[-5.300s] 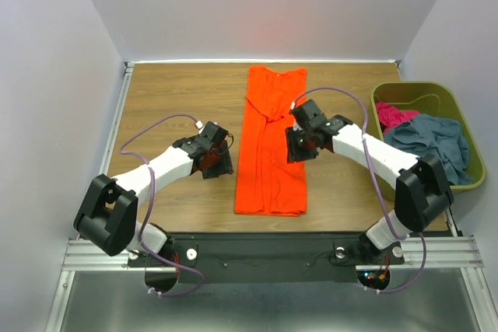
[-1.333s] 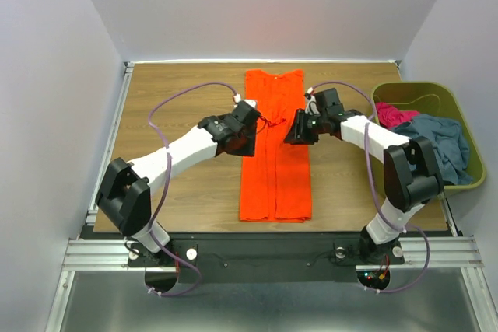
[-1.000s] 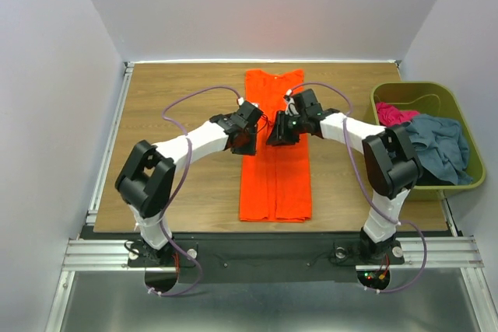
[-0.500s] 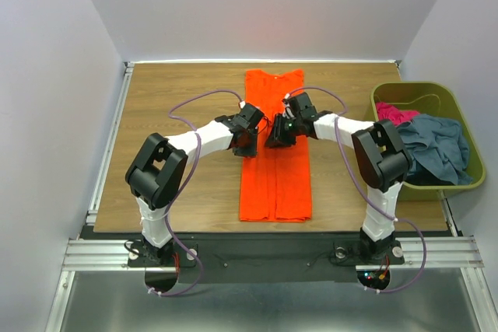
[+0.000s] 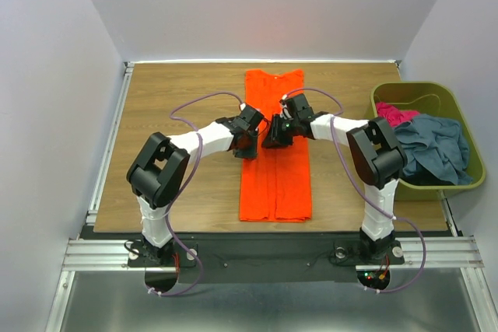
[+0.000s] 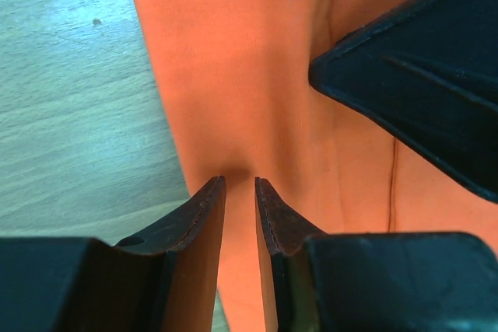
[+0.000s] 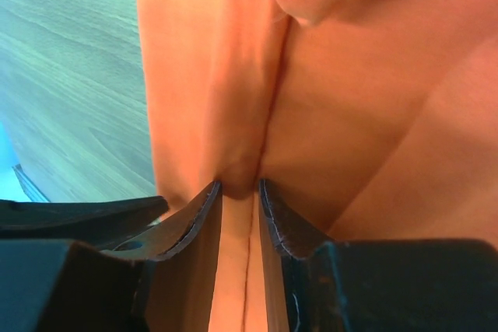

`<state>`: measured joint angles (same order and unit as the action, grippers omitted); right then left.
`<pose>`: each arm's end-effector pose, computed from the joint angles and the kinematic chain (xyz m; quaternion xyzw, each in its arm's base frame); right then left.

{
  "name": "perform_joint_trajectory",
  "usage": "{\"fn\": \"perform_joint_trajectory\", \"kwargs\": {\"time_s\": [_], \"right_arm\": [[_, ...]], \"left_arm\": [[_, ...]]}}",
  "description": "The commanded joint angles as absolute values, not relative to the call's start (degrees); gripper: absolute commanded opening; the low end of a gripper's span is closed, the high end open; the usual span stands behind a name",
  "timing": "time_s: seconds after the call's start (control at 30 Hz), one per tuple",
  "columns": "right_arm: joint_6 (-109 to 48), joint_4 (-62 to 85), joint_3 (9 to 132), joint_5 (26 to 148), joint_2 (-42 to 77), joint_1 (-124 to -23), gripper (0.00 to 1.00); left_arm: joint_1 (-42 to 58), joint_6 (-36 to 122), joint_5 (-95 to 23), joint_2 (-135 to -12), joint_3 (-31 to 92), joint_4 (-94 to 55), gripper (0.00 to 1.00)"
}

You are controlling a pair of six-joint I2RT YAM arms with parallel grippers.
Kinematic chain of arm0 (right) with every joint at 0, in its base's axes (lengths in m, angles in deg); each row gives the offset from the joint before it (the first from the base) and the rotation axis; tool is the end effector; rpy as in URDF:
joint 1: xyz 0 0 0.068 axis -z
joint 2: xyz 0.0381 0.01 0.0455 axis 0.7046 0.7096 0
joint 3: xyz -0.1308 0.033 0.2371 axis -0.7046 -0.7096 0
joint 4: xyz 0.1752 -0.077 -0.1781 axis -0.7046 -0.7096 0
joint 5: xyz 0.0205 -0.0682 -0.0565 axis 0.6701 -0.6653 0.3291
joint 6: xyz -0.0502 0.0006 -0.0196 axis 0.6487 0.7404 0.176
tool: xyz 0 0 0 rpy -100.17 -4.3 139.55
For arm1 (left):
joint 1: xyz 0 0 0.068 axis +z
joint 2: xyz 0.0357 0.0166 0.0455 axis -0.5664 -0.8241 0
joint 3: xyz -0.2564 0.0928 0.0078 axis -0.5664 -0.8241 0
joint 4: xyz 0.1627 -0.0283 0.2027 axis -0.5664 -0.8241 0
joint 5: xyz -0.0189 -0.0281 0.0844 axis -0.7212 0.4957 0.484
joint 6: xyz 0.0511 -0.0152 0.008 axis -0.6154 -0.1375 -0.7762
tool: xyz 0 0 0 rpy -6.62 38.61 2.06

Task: Fold and stack the t-shirts
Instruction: Fold the tshirt

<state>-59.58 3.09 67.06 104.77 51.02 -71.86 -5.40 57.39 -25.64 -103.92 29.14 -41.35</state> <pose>0.3652 0.2038 0.1479 -0.0031 0.9241 0.3448 0.1649 0.2991 -0.2484 0.1863 0.1127 0.9471 -0.1496 0.2606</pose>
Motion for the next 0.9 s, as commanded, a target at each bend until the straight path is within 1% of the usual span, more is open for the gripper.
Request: {"fn": "perform_joint_trajectory", "kwargs": {"time_s": [0.0,0.03,0.1,0.13,0.2,0.27,0.37,0.47,0.67,0.87], "right_arm": [[-59.8,6.0,69.2,105.4,52.0,-72.7,0.31],[-60.0,6.0,69.2,105.4,52.0,-72.7,0.30],[-59.9,6.0,69.1,105.4,52.0,-72.8,0.26],[-60.0,6.0,68.9,105.1,51.9,-72.8,0.21],[-59.9,6.0,68.6,103.9,51.1,-72.8,0.17],[-59.6,5.9,67.6,102.8,49.7,-72.8,0.09],[-59.3,5.5,66.1,100.5,48.0,-72.7,0.04],[-59.1,4.6,65.6,98.6,46.4,-72.7,0.01],[-58.7,1.1,64.8,95.3,45.9,-72.8,0.02],[-59.5,-0.4,64.3,94.6,47.3,-72.8,0.02]], "left_arm": [[-5.1,57.3,-26.0,-104.1,28.2,-40.6,0.33],[-5.1,57.4,-26.0,-104.3,28.1,-40.6,0.33],[-5.1,57.4,-26.2,-104.4,27.9,-40.5,0.33],[-5.1,57.5,-26.2,-104.5,27.8,-40.4,0.33],[-5.1,57.5,-26.2,-104.5,27.5,-40.5,0.33],[-5.1,57.6,-26.2,-104.6,27.3,-40.6,0.33],[-5.2,57.8,-26.2,-104.7,27.2,-41.2,0.33],[-5.1,57.8,-26.0,-104.8,27.1,-41.4,0.33],[-5.1,58.2,-25.9,-104.9,26.8,-42.0,0.33],[-5.1,58.5,-26.5,-104.8,26.4,-42.2,0.33]]}}
